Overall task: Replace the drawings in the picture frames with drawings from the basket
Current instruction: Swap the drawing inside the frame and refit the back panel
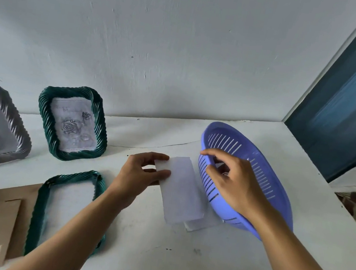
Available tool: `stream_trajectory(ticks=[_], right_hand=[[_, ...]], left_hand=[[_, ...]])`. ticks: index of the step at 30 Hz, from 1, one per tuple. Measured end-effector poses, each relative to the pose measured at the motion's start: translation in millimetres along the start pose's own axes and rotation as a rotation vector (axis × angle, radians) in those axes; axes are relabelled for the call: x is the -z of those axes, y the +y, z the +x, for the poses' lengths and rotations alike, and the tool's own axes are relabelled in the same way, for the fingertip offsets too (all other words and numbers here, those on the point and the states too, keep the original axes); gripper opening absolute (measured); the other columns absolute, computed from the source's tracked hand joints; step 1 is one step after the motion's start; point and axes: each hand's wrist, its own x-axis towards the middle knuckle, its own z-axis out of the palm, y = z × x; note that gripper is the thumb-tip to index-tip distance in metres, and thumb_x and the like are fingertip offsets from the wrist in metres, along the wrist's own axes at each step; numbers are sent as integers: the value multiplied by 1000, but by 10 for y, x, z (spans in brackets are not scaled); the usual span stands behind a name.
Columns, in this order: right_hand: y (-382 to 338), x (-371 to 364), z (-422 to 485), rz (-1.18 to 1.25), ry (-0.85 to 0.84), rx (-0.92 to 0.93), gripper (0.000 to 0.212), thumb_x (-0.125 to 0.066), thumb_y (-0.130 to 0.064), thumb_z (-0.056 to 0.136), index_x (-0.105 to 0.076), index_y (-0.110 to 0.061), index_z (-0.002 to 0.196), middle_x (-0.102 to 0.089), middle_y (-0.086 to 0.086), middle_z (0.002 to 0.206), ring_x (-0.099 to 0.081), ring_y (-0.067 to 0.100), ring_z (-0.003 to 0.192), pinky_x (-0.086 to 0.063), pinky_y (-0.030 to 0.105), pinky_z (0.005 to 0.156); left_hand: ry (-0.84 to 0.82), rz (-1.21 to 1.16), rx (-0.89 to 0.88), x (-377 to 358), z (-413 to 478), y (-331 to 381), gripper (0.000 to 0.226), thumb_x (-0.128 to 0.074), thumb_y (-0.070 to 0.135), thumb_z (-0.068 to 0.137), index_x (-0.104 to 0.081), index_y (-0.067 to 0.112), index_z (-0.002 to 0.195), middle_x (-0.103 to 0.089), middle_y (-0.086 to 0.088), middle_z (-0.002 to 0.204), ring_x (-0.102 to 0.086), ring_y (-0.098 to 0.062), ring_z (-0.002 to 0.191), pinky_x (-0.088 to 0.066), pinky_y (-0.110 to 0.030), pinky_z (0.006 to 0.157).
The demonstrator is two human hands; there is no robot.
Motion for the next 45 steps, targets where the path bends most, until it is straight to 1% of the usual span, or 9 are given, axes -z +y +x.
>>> stream_trajectory(ticks=[3,7,12,20,25,28,33,40,45], right_hand=[[18,58,30,38,0,14,26,-63,-11,90,-71,-26,110,-62,-2,63,-50,10,53,-39,11,56],[37,63,33,43,-43,45,26,-63,-11,89,-71,-25,110,-63,4,62,-50,9,51,-37,10,55],[93,58,47,35,-19,66,27,-63,-11,88,-71,-23,110,-58,-7,59,-52,11,52,-37,9,57],[94,61,85,31,-19,83,26,-63,-12,89,-71,-22,111,-62,-4,62,-55,11,57,-39,10,58],[91,34,79,3,-42,90,26,-64,-14,89,-71,-21,113,-60,-21,70,-60,12,62,-41,8,62],[82,4,65,-22,-53,108,26,-64,-15,89,-70,-21,113,-58,-26,71,-60,10,63,-41,7,63],[67,-27,39,-15,-62,125,28,-64,-15,88,-71,-20,114,-68,-12,84,-64,13,69,-53,20,67],[84,-146,-14,-10,-139,95,35,-56,-32,83,-67,-30,116,-70,-7,96,-63,13,74,-54,32,76],[148,-280,-66,-18,-183,87,40,-50,-41,80,-64,-34,117,-67,-6,95,-62,13,77,-54,38,78]], left_hand=[[8,38,12,-144,79,-85,34,-79,-1,81,-72,11,112,-71,-12,112,-73,-21,81,-61,-31,76],[63,368,-50,-244,143,-244,33,-80,10,82,-73,24,110,-71,2,106,-72,-11,77,-54,-18,63],[86,455,-69,-241,129,-341,37,-82,12,79,-73,24,113,-69,7,108,-70,-4,76,-50,-14,57],[62,383,-92,-359,122,-387,40,-87,16,76,-73,21,113,-65,9,113,-70,-8,82,-57,-20,70],[55,636,-333,-444,144,-494,45,-87,14,75,-73,15,118,-62,3,104,-61,-14,92,-52,-15,73],[81,897,-470,-432,163,-568,46,-86,29,75,-73,22,118,-63,6,105,-51,-19,98,-44,-28,82],[93,1072,-438,-409,191,-611,41,-76,52,80,-72,34,117,-62,15,116,-46,-17,109,-27,-37,80],[104,1118,-445,-391,177,-650,44,-55,68,83,-70,41,114,-59,22,117,-47,-13,108,-29,-39,78],[46,1062,-380,-351,82,-545,35,-44,48,97,-62,40,125,-62,23,123,-47,-13,111,-30,-40,81]])
